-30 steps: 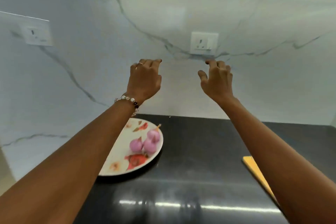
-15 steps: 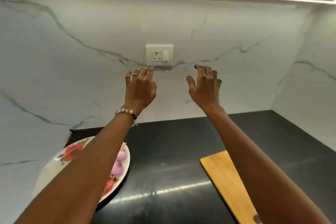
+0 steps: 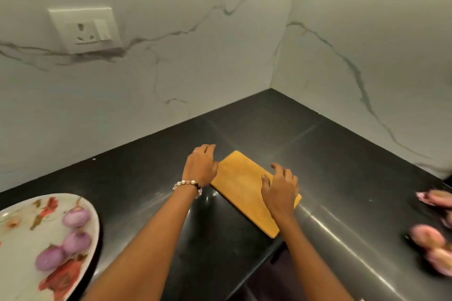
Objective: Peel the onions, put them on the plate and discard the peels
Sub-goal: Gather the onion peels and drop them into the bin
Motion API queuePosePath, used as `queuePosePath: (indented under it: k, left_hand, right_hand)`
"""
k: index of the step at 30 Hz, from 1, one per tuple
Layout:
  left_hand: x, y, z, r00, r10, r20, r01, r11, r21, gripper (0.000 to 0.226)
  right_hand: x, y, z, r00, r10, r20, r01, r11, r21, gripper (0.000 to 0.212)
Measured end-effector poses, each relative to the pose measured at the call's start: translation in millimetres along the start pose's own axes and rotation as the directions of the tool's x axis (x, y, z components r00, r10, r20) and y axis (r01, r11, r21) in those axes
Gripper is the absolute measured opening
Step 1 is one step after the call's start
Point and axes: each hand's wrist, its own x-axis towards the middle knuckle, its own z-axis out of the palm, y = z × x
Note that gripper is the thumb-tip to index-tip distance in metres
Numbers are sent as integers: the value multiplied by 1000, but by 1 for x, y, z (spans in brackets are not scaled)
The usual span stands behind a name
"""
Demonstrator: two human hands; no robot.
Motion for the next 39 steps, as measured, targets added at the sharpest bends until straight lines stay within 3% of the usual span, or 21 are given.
queuePosePath:
  k: [4, 7, 16, 23, 28, 35, 39]
  left_hand:
    - [5, 13, 38, 985, -73, 158, 68, 997, 41, 56]
    - [6, 17, 55, 962, -166, 215, 156, 986, 66, 58]
    - [-5, 18, 60, 910, -394, 129, 406, 909, -95, 49]
    - [-54, -23, 24, 751, -659, 45, 645, 717, -266, 49]
    - [-124, -51, -10, 606, -796, -2, 766, 584, -267, 43]
    - [-229, -56, -29, 447, -894, -3, 844, 423, -331, 41]
    - [-259, -64, -22, 396, -918, 4, 889, 383, -250, 49]
  right_hand:
    - [-21, 39, -2, 966, 259, 3, -257, 961, -107, 44]
    - [-29, 53, 2, 919, 391, 51, -386, 919, -83, 49]
    - [-11, 47, 18, 892, 400, 210, -431, 893, 127, 55]
    - [-7, 16, 31, 919, 270, 289, -321, 936, 146, 50]
    - [-17, -17, 53, 916, 57, 398, -126, 980, 151, 50]
    - [-41, -52, 80, 820, -282, 497, 173, 951, 255, 44]
    - [-56, -56, 88, 769, -359, 528, 246, 930, 274, 41]
